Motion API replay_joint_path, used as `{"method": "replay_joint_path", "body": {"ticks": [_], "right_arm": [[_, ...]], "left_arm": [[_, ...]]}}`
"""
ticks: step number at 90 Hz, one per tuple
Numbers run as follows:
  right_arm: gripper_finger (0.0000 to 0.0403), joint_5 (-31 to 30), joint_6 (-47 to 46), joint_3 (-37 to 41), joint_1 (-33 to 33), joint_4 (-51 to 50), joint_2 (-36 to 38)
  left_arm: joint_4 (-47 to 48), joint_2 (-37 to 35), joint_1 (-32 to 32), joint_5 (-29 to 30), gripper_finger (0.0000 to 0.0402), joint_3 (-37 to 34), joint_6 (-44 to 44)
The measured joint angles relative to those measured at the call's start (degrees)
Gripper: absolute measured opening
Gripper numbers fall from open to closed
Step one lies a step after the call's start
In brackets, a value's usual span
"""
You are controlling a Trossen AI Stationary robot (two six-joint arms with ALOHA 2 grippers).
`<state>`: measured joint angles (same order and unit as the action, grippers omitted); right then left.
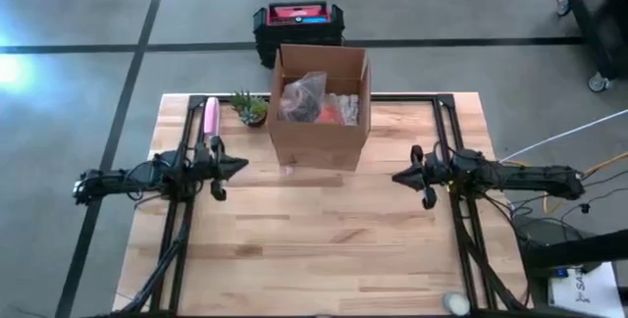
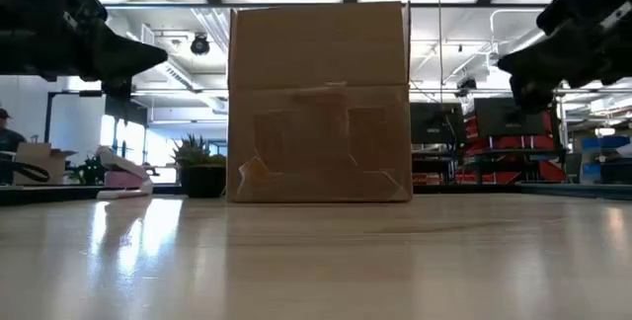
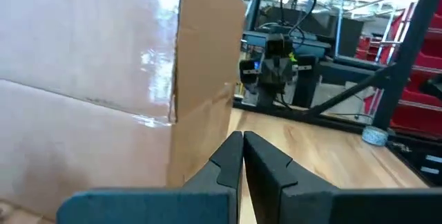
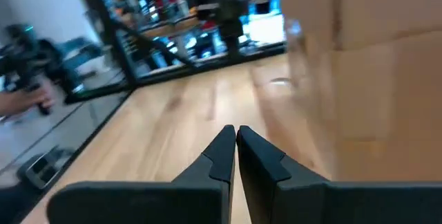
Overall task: Wrap mug
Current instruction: Return to Home Position
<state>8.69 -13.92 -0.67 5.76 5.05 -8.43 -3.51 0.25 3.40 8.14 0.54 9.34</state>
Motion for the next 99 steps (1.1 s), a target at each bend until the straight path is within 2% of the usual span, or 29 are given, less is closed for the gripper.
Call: {"method": "replay_joint_path", "body": {"ticks": [13, 26, 99], "right_arm": [[0.0003, -3.3, 1.6, 0.0, 0.0, -3.5, 3.2], [0.0003, -1.8, 4.0, 0.0, -0.2, -3.3, 8.4], [0.0003, -0.2, 8.4, 0.0, -0.1, -3.1, 6.8]], "left_arm": [[0.0, 0.7, 0.0, 0.0, 0.0000, 0.0, 0.2], [-0.1, 1.7, 0.0, 0.0, 0.0000, 0.0, 0.2], [-0.2, 9.2, 0.0, -0.1, 0.0000, 0.0, 0.2]]}}
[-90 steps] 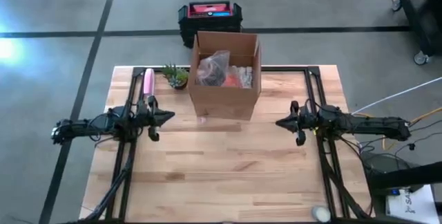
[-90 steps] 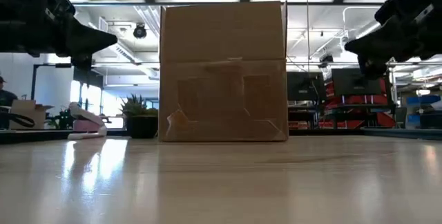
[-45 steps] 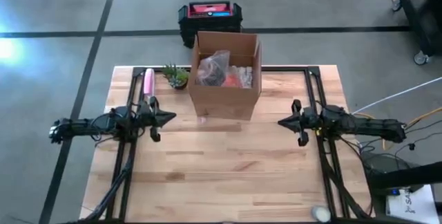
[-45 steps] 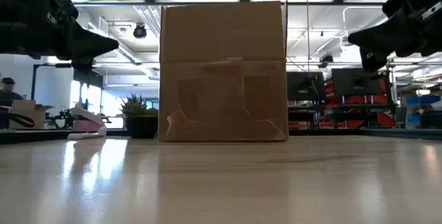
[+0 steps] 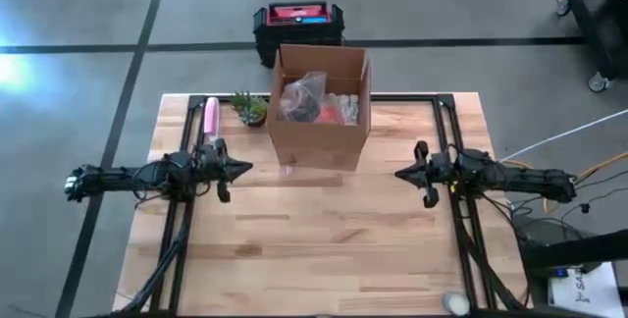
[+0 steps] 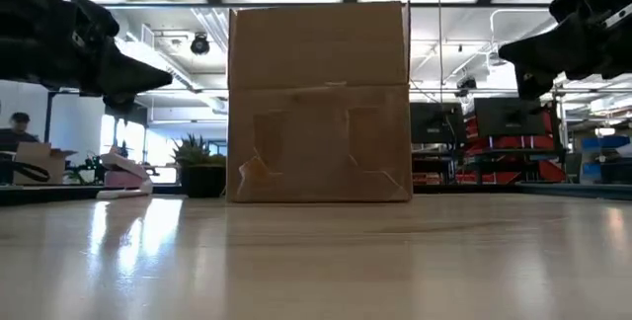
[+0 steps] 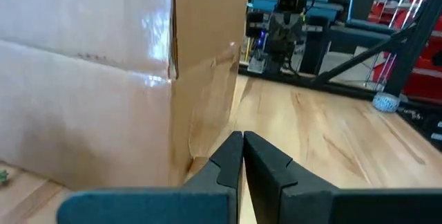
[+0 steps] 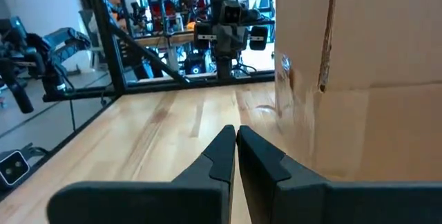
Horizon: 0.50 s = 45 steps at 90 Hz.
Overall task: Wrap mug
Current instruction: Return to Home Position
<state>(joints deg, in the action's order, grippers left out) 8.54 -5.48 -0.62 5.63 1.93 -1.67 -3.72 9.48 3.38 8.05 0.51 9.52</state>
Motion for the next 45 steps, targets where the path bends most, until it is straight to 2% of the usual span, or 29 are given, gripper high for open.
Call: {"method": "replay_joint_path", "body": {"ticks": [45], "right_arm": [[0.0003, 0.0, 0.0, 0.0, 0.0, 0.0, 0.0]], "left_arm": [[-0.1, 5.1, 0.0, 0.0, 0.0000, 0.0, 0.0]]}}
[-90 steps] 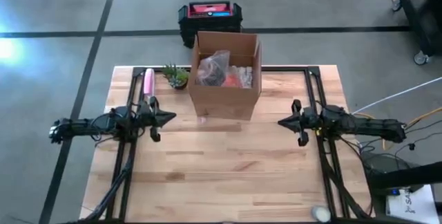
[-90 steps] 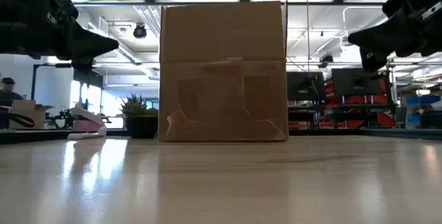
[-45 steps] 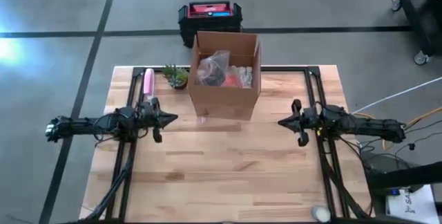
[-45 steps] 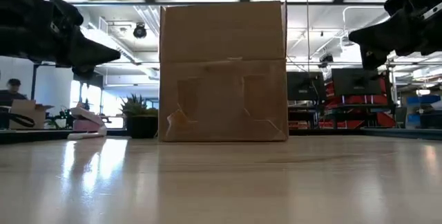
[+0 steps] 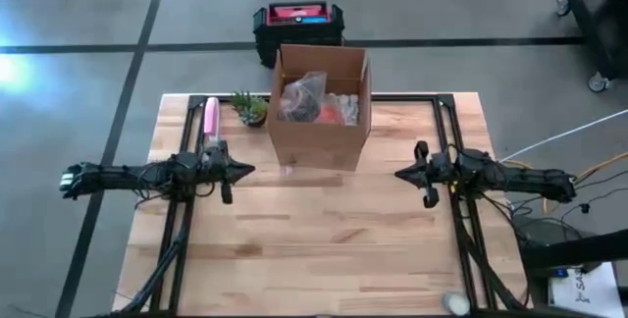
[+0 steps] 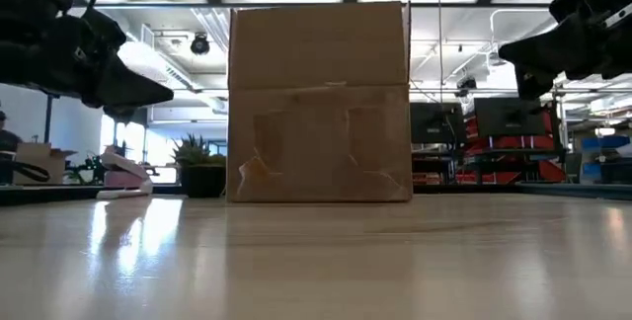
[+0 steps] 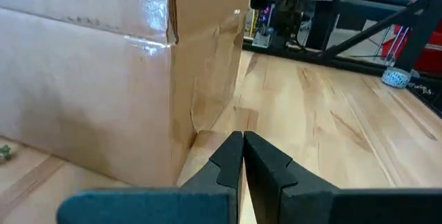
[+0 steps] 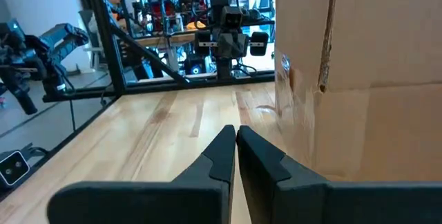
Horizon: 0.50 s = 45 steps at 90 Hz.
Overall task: Wrap mug
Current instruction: Return to Home Position
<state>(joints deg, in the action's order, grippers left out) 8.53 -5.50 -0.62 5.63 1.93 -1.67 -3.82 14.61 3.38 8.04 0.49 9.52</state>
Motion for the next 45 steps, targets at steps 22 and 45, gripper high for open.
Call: {"method": "replay_joint_path", "body": {"ticks": [22, 45], "right_arm": [[0.0003, 0.0, 0.0, 0.0, 0.0, 0.0, 0.0], [0.0003, 0.0, 0.0, 0.0, 0.0, 0.0, 0.0]], "left_arm": [[0.0, 1.8, 0.0, 0.0, 0.0000, 0.0, 0.0], [0.0, 3.3, 0.0, 0.0, 0.0000, 0.0, 0.0]]}}
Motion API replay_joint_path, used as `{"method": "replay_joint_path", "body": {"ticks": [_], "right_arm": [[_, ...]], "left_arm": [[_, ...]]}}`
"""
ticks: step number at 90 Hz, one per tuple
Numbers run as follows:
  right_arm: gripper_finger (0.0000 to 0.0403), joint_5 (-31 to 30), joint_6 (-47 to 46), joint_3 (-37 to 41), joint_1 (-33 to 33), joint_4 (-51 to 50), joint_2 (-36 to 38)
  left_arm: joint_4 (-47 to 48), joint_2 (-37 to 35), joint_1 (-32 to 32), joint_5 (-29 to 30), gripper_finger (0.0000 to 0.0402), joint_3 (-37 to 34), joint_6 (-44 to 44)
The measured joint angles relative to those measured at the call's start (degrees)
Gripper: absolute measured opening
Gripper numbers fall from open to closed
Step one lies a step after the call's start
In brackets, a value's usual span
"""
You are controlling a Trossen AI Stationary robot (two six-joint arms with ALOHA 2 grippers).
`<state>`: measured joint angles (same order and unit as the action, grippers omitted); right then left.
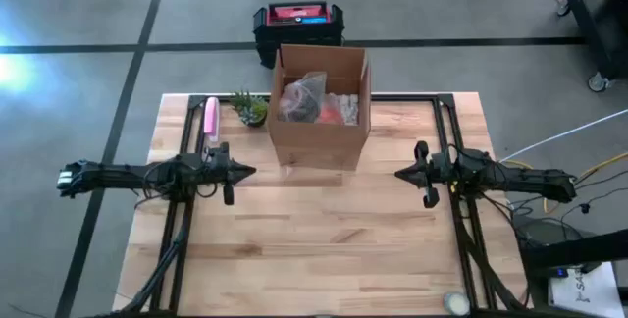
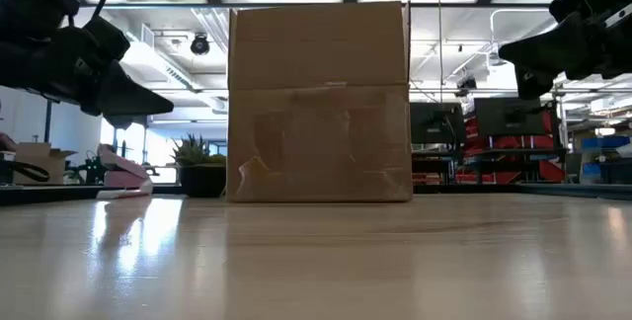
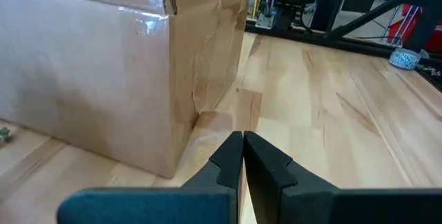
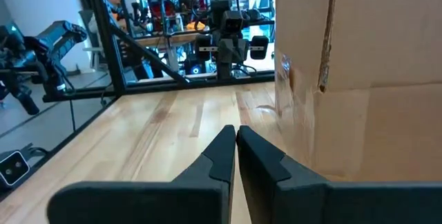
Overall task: Wrap mug
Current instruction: Return to Home Position
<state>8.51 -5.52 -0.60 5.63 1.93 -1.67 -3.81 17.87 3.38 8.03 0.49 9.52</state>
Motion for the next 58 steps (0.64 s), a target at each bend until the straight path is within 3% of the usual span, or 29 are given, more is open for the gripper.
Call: {"method": "replay_joint_path", "body": {"ticks": [58], "right_arm": [[0.0003, 0.0, 0.0, 0.0, 0.0, 0.0, 0.0]], "left_arm": [[0.0, 1.5, 0.0, 0.0, 0.0000, 0.0, 0.0]]}}
